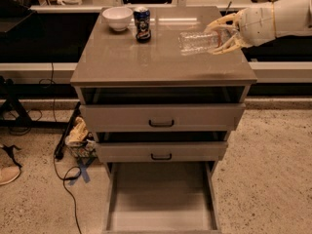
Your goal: Pick water bottle from bottom drawer and place on counter
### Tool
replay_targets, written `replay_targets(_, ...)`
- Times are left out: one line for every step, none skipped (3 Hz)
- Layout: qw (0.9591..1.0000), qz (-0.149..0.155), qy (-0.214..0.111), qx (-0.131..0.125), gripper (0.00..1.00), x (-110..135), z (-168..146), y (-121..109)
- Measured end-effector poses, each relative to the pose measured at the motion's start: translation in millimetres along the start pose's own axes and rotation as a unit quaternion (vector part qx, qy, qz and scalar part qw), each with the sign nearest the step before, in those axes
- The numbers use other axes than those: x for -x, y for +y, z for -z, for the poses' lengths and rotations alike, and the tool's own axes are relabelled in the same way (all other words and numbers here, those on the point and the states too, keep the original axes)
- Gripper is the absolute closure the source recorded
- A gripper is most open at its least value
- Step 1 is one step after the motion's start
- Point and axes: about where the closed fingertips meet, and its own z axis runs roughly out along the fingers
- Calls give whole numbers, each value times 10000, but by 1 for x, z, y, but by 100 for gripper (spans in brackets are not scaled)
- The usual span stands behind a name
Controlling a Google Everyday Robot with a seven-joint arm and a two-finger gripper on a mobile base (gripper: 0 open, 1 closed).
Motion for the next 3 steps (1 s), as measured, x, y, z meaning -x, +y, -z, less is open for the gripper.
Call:
replay_targets(9998,-151,44,92,100,-12,-21,-6)
replay_targets(9995,-279,43,106,100,-24,-43,-14)
replay_targets(9991,-349,-55,213,100,-31,-68,-19)
